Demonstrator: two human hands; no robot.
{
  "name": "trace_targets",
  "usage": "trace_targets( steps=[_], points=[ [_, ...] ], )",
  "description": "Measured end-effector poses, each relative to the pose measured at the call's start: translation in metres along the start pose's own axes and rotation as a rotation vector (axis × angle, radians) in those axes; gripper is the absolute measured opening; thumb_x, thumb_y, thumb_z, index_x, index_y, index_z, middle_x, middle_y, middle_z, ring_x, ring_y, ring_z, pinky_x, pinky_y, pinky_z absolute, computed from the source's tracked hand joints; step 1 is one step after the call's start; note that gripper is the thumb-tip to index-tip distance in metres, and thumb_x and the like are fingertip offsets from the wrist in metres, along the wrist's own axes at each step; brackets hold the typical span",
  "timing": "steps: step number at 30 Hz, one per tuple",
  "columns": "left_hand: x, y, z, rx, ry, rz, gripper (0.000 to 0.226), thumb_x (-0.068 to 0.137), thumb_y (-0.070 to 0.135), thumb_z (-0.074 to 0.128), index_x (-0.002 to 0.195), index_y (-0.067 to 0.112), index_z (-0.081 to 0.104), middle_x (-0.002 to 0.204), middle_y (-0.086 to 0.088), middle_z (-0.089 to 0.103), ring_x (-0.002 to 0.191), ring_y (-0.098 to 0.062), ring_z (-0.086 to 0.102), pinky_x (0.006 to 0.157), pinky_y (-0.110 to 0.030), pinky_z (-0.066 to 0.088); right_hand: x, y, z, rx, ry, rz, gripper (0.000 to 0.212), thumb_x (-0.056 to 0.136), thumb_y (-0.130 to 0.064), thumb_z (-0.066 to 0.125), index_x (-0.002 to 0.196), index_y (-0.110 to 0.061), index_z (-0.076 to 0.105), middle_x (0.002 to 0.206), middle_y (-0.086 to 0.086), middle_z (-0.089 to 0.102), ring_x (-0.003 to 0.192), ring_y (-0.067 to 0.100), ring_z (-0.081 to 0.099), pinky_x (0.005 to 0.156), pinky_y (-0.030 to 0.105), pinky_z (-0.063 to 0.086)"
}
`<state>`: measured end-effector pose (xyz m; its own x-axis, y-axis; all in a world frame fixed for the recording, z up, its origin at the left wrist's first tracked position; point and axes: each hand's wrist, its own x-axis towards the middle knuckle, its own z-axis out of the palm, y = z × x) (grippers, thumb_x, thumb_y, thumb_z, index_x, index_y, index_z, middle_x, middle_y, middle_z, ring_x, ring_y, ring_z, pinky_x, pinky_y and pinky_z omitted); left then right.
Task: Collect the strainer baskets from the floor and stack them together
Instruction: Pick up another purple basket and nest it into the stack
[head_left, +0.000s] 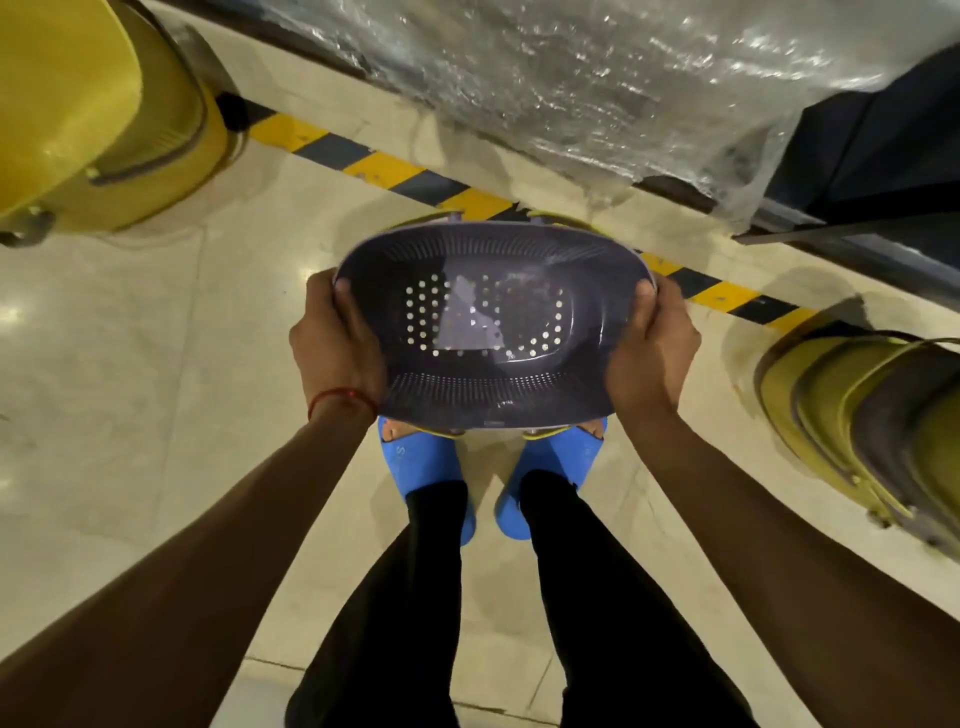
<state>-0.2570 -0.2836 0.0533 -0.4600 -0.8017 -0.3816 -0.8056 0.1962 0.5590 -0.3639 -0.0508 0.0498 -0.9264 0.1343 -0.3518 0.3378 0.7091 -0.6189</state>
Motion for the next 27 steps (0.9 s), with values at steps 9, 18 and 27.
trace_targets(
  steps=[9, 18, 27],
  points=[
    [-0.081, 0.083, -0.150, 0.088, -0.144, 0.139, 0.033, 0.104, 0.039, 0.034, 0.115, 0.022, 0.061, 0.100, -0.006, 0.070, 0.089, -0.029, 0.060, 0.072, -0.029, 0.036, -0.117, -0.074, -0.144, 0.078, 0.050, 0.052, 0.037, 0.108, -0.033, 0.040, 0.112, -0.007, 0.066, 0.100, 0.008, 0.070, 0.088, 0.018, 0.057, 0.076, 0.024, 0.038],
    [-0.151, 0.167, -0.271, 0.107, -0.275, 0.443, 0.038, 0.101, 0.046, 0.032, 0.117, 0.027, 0.060, 0.103, -0.003, 0.072, 0.092, -0.030, 0.064, 0.076, -0.031, 0.047, -0.230, -0.140, -0.279, 0.191, 0.209, 0.132, 0.037, 0.107, -0.036, 0.042, 0.111, -0.012, 0.069, 0.100, -0.001, 0.070, 0.085, 0.006, 0.056, 0.069, 0.012, 0.040],
    [-0.269, 0.226, -0.309, 0.052, -0.301, 0.504, 0.032, 0.102, 0.040, 0.041, 0.117, 0.024, 0.065, 0.103, -0.004, 0.072, 0.095, -0.025, 0.063, 0.079, -0.026, 0.043, -0.327, -0.122, -0.376, 0.402, 0.454, 0.274, 0.032, 0.105, -0.035, 0.047, 0.109, -0.016, 0.072, 0.097, -0.003, 0.072, 0.090, 0.014, 0.063, 0.082, 0.031, 0.049]
  ],
)
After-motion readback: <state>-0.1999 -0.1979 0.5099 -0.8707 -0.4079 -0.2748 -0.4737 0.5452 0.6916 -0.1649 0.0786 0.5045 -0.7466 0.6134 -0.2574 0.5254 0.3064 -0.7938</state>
